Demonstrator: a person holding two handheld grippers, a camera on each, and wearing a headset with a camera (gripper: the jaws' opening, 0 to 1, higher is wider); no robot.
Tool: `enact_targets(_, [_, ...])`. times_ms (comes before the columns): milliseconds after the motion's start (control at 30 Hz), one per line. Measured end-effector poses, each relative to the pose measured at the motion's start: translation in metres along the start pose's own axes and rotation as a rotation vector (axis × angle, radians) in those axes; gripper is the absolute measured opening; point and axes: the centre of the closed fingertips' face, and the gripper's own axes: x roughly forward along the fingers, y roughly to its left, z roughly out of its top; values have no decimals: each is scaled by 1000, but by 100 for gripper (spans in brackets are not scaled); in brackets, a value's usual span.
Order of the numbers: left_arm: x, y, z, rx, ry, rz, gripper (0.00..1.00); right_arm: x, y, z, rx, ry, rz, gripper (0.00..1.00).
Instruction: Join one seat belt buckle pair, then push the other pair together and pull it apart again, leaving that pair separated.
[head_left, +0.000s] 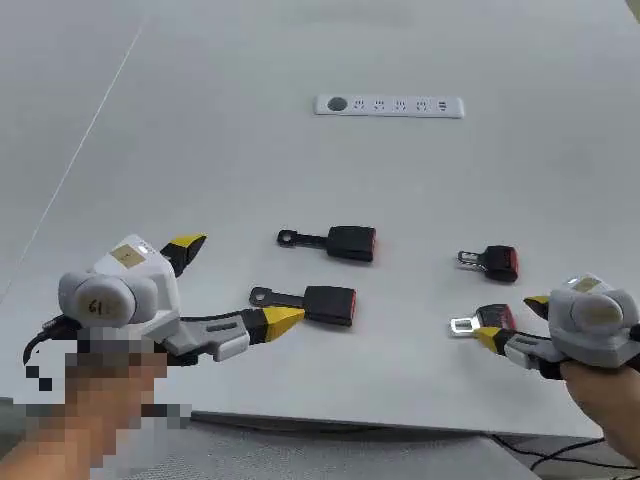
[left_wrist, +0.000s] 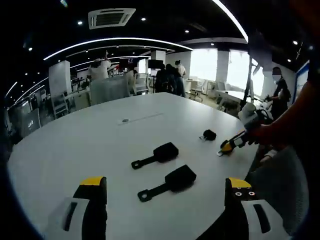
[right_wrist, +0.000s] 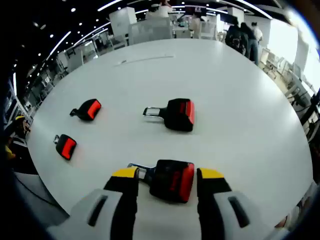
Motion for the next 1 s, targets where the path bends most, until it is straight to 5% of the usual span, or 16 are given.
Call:
enact_targets(100, [2, -1, -4, 13, 21, -29, 100, -2, 17, 11, -121, -47, 97, 82])
enact_targets(233, [3, -2, -7, 39, 34, -65, 100, -2, 26, 23, -245, -74, 146, 85])
enact_targets(433, [2, -3, -16, 60, 59, -89, 100, -4, 31, 41, -281, -134, 170, 89])
enact_targets(1000, [2, -3, -16, 72, 56, -83, 100, -8, 39, 37, -244, -158, 177, 90])
